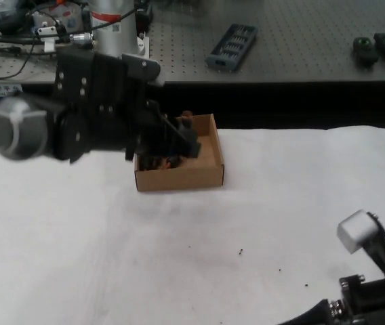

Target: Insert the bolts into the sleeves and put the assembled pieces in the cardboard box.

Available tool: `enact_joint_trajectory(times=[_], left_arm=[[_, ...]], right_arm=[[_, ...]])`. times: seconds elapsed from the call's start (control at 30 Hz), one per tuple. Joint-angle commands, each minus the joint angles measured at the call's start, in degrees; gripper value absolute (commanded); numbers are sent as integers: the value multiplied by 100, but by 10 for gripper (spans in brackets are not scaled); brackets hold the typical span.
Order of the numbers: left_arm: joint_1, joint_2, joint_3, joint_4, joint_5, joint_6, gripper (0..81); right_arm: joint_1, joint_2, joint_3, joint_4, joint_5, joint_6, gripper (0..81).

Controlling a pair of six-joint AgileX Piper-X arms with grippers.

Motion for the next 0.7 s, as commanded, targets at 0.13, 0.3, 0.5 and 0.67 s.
enact_joint_trajectory(times=[0.13, 0.3, 0.5, 0.67], left_arm=[[60, 620, -759, 549, -119, 715, 125], [115, 1180, -1295, 817, -222, 860, 125], [209, 1631, -1849, 819, -344, 981, 125], [330, 1825, -2199, 1111, -344, 1060, 125]], right_arm=[[172, -64, -21, 61, 126, 41, 69], [225, -277, -21, 61, 150, 199, 69], [225, -692, -21, 61, 282, 435, 69], [225, -915, -21, 61, 380, 601, 69]])
